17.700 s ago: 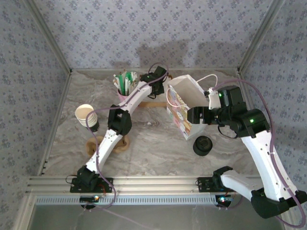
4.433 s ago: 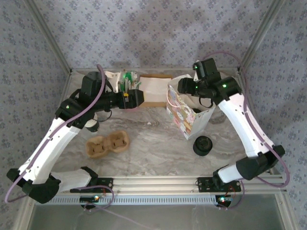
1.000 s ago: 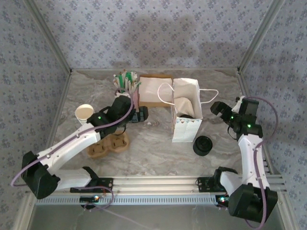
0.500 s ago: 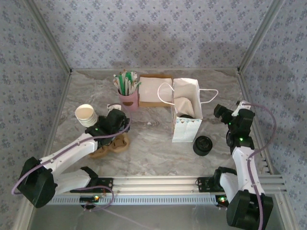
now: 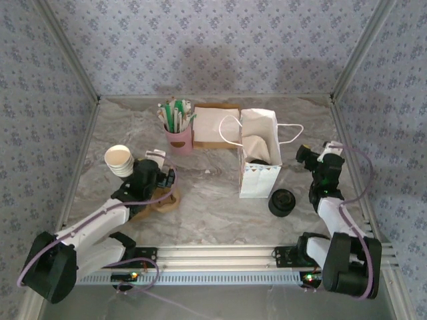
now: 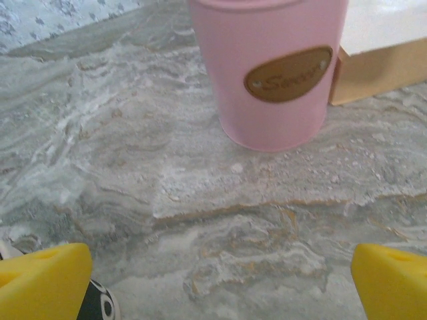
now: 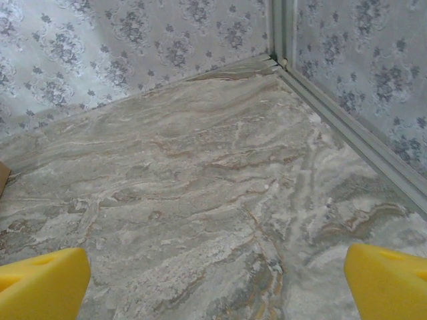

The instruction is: Pack the takeout coffee

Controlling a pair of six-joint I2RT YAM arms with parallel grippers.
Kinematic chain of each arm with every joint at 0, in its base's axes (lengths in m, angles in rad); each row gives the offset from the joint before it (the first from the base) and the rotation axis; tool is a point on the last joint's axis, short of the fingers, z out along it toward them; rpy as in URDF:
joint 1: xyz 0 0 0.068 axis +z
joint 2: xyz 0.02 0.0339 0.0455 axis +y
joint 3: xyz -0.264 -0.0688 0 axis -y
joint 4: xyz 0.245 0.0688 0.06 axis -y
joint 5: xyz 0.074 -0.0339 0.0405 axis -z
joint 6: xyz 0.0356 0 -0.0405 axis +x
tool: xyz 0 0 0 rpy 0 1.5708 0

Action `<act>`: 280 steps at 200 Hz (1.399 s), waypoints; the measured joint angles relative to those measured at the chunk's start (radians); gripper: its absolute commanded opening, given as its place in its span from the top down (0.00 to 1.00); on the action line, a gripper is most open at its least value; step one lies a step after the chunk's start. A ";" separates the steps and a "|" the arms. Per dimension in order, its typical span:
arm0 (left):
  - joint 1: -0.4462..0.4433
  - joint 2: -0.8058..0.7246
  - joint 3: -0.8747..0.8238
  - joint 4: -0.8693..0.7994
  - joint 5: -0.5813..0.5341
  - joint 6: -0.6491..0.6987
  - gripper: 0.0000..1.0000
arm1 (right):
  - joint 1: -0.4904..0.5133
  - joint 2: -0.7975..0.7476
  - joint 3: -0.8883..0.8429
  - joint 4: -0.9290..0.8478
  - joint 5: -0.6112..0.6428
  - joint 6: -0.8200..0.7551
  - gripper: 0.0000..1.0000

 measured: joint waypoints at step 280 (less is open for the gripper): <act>0.330 0.297 0.005 0.318 0.195 0.047 0.00 | 0.148 0.308 -0.027 0.290 0.119 -0.160 0.00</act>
